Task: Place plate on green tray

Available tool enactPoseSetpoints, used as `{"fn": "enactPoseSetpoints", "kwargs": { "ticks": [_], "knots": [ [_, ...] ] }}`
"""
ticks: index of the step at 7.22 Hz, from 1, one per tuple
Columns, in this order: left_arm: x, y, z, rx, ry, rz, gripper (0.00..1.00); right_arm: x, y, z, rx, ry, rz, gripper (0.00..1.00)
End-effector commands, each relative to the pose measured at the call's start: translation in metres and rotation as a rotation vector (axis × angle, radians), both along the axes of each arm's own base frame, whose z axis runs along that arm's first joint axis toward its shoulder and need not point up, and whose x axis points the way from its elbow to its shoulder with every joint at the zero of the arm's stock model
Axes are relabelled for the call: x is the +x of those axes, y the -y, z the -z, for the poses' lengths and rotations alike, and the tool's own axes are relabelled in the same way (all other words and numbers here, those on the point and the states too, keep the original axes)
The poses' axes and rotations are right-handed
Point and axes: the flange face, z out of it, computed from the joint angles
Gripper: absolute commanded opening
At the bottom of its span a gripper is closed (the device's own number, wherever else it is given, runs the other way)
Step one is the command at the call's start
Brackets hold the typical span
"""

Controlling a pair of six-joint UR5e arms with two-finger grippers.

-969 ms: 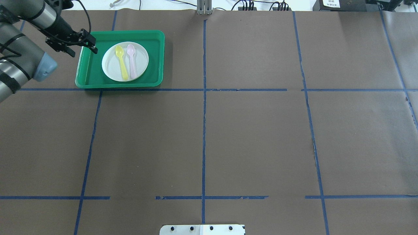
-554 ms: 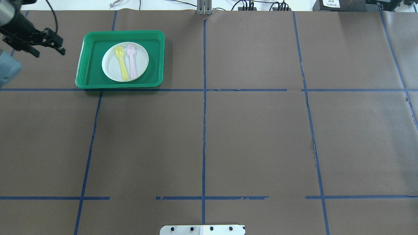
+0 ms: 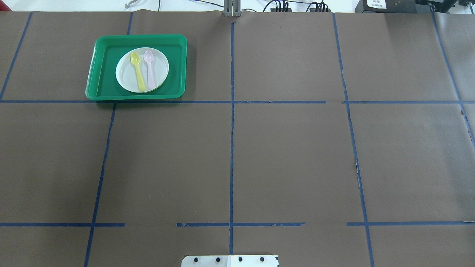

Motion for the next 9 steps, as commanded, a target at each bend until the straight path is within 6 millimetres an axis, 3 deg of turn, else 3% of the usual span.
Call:
{"fn": "enactPoseSetpoints", "kwargs": {
  "ticks": [1, 2, 4, 9],
  "knots": [
    [-0.034, -0.054, -0.052, -0.075, -0.004, 0.021, 1.0, 0.0, 0.0, 0.0, -0.001, 0.0, 0.0, 1.0],
    [-0.032, -0.064, -0.059, -0.11, -0.021, 0.04, 1.0, 0.0, 0.0, 0.0, -0.001, 0.002, 0.0, 1.0],
    [-0.03, -0.063, -0.055, -0.114, -0.054, 0.053, 1.0, 0.0, 0.0, 0.0, 0.0, 0.0, 0.0, 1.0],
    [-0.03, -0.048, -0.047, -0.021, -0.044, 0.041, 1.0, 0.0, 0.0, 0.0, 0.0, 0.0, 0.0, 1.0]
  ]
}}
